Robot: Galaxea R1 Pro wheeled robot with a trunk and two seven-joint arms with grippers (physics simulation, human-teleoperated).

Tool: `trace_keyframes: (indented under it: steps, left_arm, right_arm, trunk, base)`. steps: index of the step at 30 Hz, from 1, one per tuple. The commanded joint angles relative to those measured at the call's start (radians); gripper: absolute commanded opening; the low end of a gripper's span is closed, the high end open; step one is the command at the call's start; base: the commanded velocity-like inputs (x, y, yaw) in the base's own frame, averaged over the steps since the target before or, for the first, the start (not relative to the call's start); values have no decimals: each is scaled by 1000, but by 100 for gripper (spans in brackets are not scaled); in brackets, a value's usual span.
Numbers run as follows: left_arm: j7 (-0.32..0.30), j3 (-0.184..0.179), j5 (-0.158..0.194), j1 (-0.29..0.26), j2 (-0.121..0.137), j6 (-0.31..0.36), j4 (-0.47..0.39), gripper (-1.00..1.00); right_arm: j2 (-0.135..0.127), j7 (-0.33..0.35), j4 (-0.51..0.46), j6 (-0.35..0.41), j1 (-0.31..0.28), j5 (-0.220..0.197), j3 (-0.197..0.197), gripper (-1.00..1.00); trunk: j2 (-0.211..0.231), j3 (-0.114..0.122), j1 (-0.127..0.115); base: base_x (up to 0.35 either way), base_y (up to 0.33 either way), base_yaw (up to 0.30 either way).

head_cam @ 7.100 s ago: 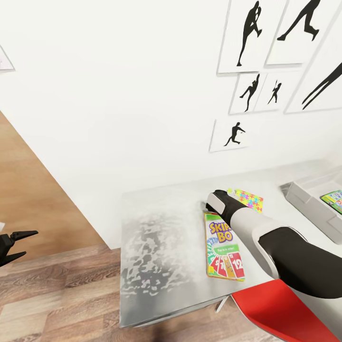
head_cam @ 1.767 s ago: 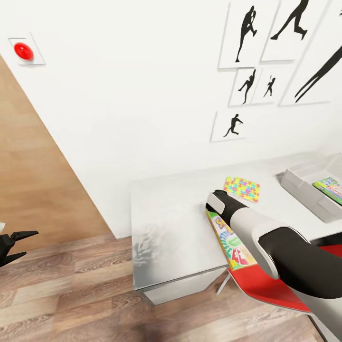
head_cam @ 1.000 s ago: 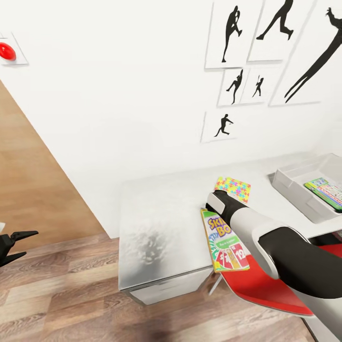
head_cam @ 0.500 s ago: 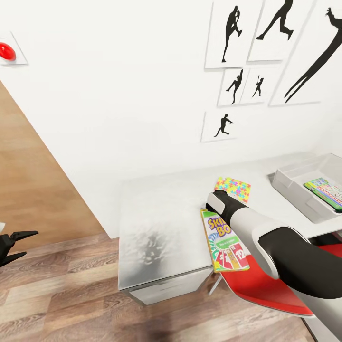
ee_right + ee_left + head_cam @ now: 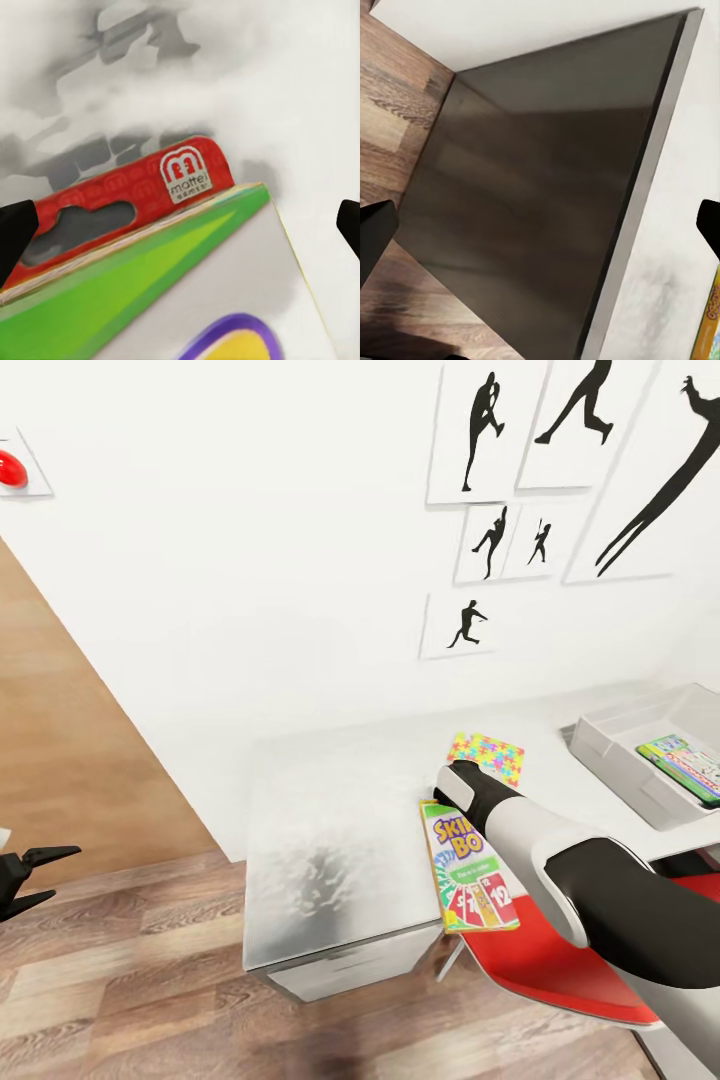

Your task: Put all the toys in the child's room - the three board games (two on the bed and one on the table), the two jigsaw puzzles on the table, and the tennis ball on the table - inside the toy box on the table in the child's room.

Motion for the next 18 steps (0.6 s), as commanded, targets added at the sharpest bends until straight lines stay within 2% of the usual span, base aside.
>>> trace_keyframes:
  steps: [1, 4, 10, 18]
  left_arm:
    - [-10, 1, -10, -1, 0, 4, 1, 100]
    - [-10, 2, -10, -1, 0, 4, 1, 100]
    - [-10, 1, -10, -1, 0, 4, 0, 100]
    - [-10, 2, -10, -1, 0, 4, 1, 100]
  right_arm:
    - [0, 3, -1, 8, 1, -10, 5, 100]
    - [0, 45, -1, 11, 11, -10, 2, 100]
    - [-14, 75, -1, 10, 16, -10, 0, 100]
    - [-55, 162, 0, 11, 19, -12, 1, 100]
  trunk:
    - [-1, -1, 0]
    - [-1, -1, 0]
    - [-1, -1, 0]
    - [-1, -1, 0]
  base:
    - [0, -2, 0]
    - [0, 0, 0]
    - [0, 0, 0]
    - [0, 0, 0]
